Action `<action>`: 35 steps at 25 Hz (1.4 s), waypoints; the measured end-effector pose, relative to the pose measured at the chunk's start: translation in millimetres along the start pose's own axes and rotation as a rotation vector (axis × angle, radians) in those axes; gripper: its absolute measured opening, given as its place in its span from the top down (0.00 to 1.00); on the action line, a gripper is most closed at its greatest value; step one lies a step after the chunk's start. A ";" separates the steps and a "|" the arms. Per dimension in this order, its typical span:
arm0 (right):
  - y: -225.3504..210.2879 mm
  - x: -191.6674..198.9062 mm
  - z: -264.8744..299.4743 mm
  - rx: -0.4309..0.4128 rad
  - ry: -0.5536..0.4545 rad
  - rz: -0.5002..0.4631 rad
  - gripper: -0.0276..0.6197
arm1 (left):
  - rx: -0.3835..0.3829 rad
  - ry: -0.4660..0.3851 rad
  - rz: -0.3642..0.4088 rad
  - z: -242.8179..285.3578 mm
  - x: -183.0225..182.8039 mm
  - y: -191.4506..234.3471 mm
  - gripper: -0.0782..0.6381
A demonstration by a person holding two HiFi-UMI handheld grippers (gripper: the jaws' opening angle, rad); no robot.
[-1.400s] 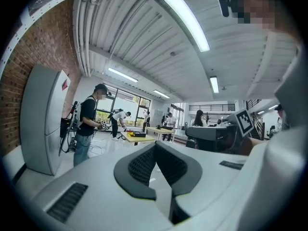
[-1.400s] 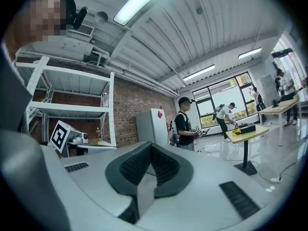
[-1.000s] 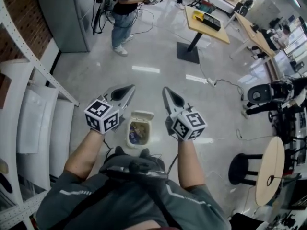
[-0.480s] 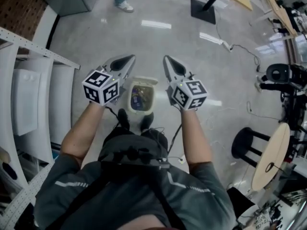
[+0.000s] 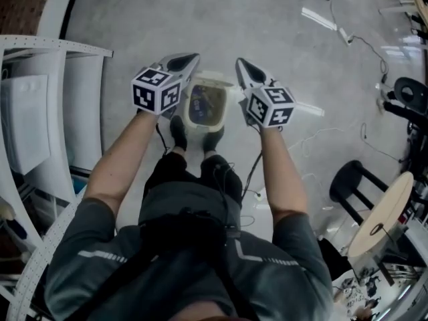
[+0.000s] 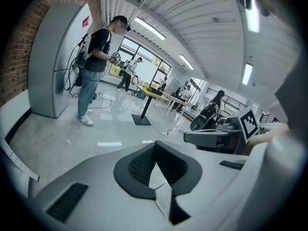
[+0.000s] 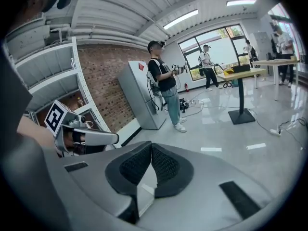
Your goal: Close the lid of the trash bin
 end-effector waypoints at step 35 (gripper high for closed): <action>-47.2 140.8 99.3 0.029 0.287 0.177 0.95 | -0.017 0.321 -0.103 105.8 125.7 36.8 0.89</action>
Point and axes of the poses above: the fingertips, and each gripper's own axes: z forward along the fingers, y to its left, x out of its underside, the point moved 10 cm from there along -z, backward along the fingers, and after that the axes turned 8 degrees about y, right-handed, at the moved point
